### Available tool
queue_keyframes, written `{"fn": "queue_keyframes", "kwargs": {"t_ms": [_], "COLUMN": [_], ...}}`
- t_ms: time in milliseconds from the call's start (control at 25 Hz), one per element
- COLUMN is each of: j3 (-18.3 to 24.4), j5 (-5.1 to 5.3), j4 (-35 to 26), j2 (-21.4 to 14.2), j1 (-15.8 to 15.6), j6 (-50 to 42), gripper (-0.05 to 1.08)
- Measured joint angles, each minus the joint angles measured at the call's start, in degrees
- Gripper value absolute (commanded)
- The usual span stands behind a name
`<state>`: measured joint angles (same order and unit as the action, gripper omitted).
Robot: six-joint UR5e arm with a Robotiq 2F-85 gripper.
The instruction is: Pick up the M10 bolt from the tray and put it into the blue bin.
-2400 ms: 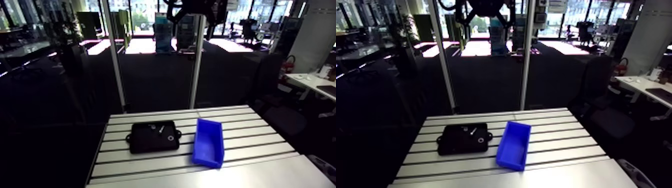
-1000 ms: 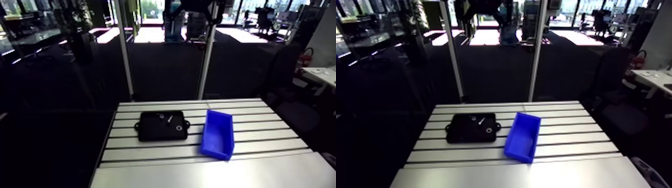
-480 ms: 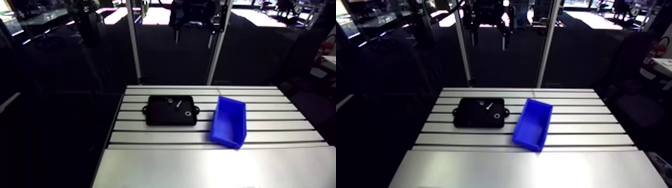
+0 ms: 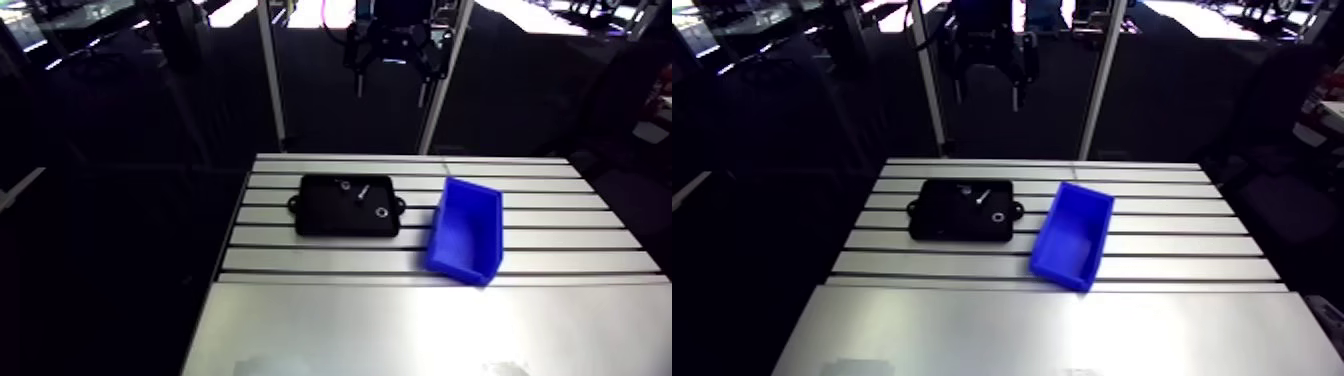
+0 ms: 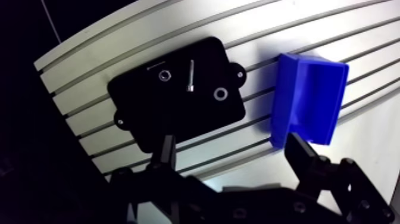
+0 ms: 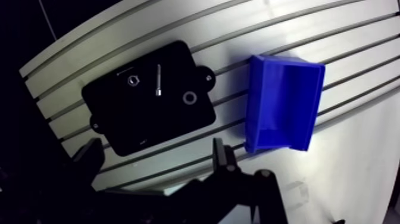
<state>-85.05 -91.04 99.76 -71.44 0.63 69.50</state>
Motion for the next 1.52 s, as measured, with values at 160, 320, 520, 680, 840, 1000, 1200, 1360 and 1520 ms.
{"fn": "queue_keyframes", "kwargs": {"t_ms": [160,320,520,680,840,1000,1200,1360,1520], "j3": [-0.2,-0.6,-1.7,-2.8,-3.5,-4.3,-5.4,-6.1,-6.6], "j5": [-0.04,-0.06,-0.10,-0.07,-0.01,0.07,0.12,0.22,0.44], "j4": [1.3,2.9,5.2,7.2,9.0,11.4,14.5,15.9,16.9], "j2": [1.3,2.2,3.3,4.0,4.6,5.5,6.9,7.6,8.4], "j1": [-0.6,-1.3,-1.6,-1.8,-1.8,-1.9,-2.0,-2.0,-2.0], "j6": [0.0,-0.1,-1.2,-1.8,-2.0,-2.0,-2.0,-2.0,-2.1], "gripper": [0.01,0.01,0.01,0.02,0.15,0.24,0.36,0.41,0.44]}}
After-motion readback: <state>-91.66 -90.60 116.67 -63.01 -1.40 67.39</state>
